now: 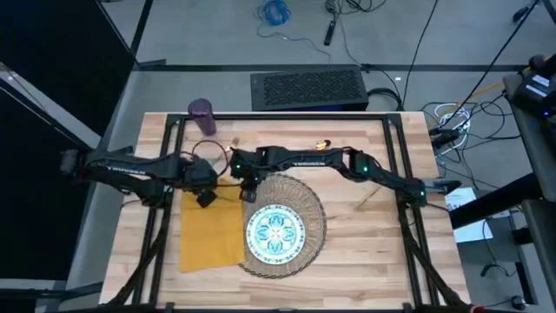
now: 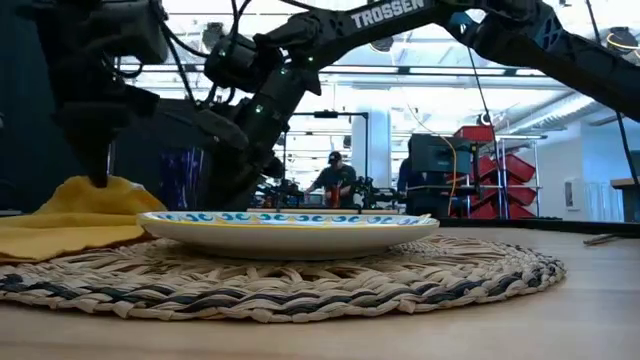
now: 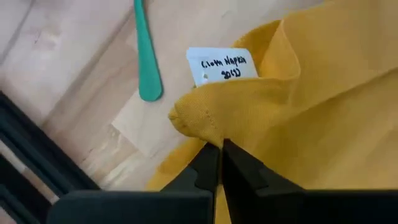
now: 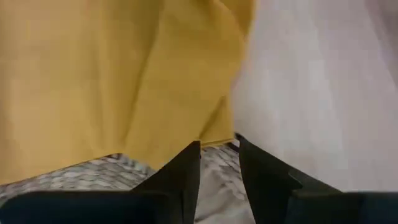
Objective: Set table place
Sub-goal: Fold the yellow table napkin
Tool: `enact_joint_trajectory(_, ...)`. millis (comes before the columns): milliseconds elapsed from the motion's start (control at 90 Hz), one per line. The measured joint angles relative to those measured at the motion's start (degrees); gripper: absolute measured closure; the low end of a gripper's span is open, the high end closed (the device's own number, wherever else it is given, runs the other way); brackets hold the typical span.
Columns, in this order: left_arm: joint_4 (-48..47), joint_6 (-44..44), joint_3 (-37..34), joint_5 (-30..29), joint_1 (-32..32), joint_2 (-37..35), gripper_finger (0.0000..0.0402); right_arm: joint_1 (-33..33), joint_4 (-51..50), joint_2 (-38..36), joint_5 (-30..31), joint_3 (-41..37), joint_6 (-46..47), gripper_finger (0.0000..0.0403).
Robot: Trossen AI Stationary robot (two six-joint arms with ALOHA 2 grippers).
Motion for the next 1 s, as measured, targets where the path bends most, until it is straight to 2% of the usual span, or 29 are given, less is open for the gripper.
enact_joint_trajectory(400, -4.35, -0.09, 0.0, 5.79, -4.39, -0.2, 0.0401, -1.5, -0.4, 0.02, -0.29, 0.0, 0.35, 0.0305)
enact_joint_trajectory(633, -4.9, 1.66, 0.0, 6.62, -4.78, -0.17, 0.0399, -1.39, 0.12, 0.04, -0.41, 0.0, 0.39, 0.0305)
enact_joint_trajectory(1000, -7.0, 3.23, -0.02, 13.26, -5.53, -0.17, 0.0317, -1.28, 0.01, 0.07, -0.67, -0.02, 0.14, 0.0305)
